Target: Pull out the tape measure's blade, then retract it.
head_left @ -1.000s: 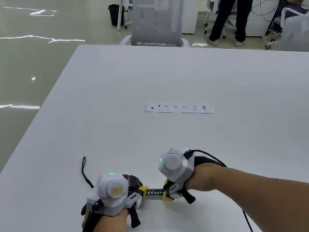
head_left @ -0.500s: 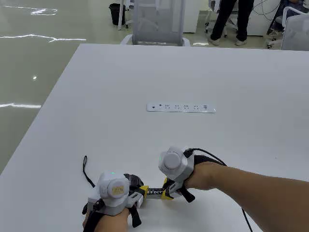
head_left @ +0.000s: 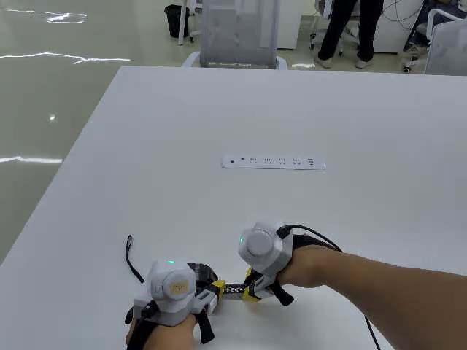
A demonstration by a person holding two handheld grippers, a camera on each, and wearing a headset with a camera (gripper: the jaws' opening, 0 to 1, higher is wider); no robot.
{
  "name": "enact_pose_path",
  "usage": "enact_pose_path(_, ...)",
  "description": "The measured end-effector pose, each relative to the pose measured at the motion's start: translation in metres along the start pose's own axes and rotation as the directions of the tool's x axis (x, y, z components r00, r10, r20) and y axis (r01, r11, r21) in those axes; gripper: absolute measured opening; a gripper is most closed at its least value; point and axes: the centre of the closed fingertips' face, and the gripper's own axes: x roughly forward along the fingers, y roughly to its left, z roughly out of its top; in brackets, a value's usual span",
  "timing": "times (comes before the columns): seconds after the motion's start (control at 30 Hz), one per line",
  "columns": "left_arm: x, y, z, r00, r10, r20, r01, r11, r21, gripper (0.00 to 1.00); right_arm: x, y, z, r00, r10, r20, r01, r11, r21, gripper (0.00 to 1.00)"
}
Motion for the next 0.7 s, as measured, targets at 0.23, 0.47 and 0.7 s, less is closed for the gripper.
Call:
enact_pose_path(0.23,0.0002,0.0004,0.0002,0.9999,-0.011,0.001,0.011,1.000,-0.007,0.60,0.0022,-0.0006,0.0030,1.0000,-0.001,0.004,0.001,1.000,-0.002,0.14)
enact_pose_path(0.47,-0.0022,0.0017,0.0004,0.9995,-0.024,0.022,0.024,0.999,-0.027,0.60,0.0036,-0.0001,0.0062,0.9999,-0.005,0.013,0.006,1.000,-0.009,0.14)
enact_pose_path(0.7,-0.0025,0.0006,0.0014,0.9993,-0.032,0.021,0.033,0.999,-0.038,0.60,0.0058,0.0008,0.0105,0.9998,-0.003,0.019,0.003,1.000,-0.012,0.14)
